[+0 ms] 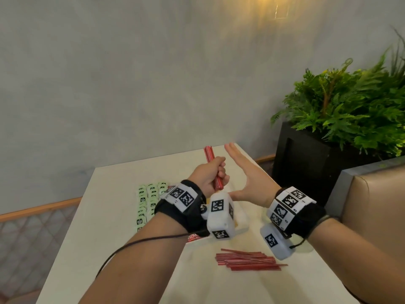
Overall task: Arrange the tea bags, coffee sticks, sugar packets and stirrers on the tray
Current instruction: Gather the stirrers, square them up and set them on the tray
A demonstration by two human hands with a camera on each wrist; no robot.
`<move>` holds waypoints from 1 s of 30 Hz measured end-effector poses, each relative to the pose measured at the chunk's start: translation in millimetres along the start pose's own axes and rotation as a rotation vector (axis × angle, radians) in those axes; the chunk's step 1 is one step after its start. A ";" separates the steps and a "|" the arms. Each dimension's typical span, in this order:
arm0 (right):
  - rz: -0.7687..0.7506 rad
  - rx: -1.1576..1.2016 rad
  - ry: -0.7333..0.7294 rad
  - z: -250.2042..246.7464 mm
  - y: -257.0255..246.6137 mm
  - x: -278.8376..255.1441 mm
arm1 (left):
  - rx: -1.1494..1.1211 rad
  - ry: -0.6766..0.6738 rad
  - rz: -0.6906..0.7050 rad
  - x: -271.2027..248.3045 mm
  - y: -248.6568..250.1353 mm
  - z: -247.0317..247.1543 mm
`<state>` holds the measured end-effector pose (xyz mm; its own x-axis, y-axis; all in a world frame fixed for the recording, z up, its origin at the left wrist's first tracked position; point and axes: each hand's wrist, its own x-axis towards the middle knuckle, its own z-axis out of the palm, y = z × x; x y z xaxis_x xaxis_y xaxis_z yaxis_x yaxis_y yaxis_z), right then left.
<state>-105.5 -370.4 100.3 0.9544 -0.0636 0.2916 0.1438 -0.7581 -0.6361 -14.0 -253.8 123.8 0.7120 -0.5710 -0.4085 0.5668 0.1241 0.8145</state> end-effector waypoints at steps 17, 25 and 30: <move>0.174 0.342 0.053 7.7 5.2 16.6 | 0.063 -0.081 -0.022 4.0 -7.2 -7.4; 0.379 0.347 -0.142 11.8 27.5 45.3 | 0.513 -0.163 0.082 32.7 -37.4 -19.6; 0.345 0.015 -0.188 19.5 37.8 74.0 | 0.692 -0.203 0.066 65.1 -44.3 -25.9</move>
<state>-24.4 -391.1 83.8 0.9785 -0.1920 -0.0760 -0.1912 -0.7033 -0.6847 17.9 -275.4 50.4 0.6067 -0.7280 -0.3194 0.0851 -0.3399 0.9366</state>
